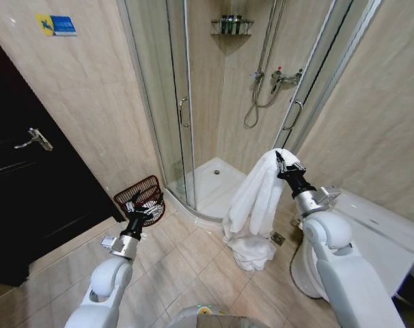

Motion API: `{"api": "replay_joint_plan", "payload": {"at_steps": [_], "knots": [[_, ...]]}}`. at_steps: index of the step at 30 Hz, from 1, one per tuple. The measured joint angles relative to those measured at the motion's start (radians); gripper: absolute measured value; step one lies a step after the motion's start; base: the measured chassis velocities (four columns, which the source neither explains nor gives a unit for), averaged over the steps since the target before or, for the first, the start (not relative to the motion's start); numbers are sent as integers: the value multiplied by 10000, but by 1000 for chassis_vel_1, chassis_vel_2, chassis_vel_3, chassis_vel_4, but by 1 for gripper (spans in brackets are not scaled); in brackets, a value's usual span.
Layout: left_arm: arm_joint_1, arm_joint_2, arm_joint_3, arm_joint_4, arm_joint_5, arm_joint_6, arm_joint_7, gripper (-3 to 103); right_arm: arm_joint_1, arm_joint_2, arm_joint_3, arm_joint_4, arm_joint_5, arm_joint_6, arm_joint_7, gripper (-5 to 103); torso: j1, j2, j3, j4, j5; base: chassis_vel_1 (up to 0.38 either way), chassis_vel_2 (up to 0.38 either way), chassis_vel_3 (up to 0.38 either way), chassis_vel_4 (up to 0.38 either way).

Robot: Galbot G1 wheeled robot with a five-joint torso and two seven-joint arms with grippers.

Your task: Discard the used towel into the hamper.

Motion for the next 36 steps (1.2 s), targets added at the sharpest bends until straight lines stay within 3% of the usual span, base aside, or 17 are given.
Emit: {"api": "replay_joint_plan", "payload": {"at_steps": [36], "knots": [[221, -4, -91, -216, 24, 238, 63, 100, -76, -3, -24, 198, 19, 32, -7, 4, -1, 2, 0, 1, -3, 28, 32, 9, 10]]}}
